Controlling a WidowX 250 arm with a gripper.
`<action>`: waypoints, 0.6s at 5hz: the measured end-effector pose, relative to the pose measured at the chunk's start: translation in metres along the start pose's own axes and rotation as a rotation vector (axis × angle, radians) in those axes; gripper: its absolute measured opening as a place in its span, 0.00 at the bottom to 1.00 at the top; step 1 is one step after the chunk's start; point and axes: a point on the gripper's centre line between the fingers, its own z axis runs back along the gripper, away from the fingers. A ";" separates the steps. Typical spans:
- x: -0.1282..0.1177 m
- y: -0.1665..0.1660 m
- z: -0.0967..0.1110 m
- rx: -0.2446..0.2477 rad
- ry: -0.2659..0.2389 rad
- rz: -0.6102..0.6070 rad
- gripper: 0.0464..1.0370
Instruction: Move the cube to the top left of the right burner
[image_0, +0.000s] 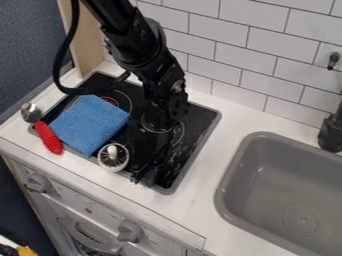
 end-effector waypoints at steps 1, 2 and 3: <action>-0.001 0.000 0.000 -0.005 0.017 -0.003 0.45; -0.002 -0.002 0.010 -0.043 0.049 -0.037 0.45; 0.002 -0.007 0.027 -0.092 0.063 -0.060 0.45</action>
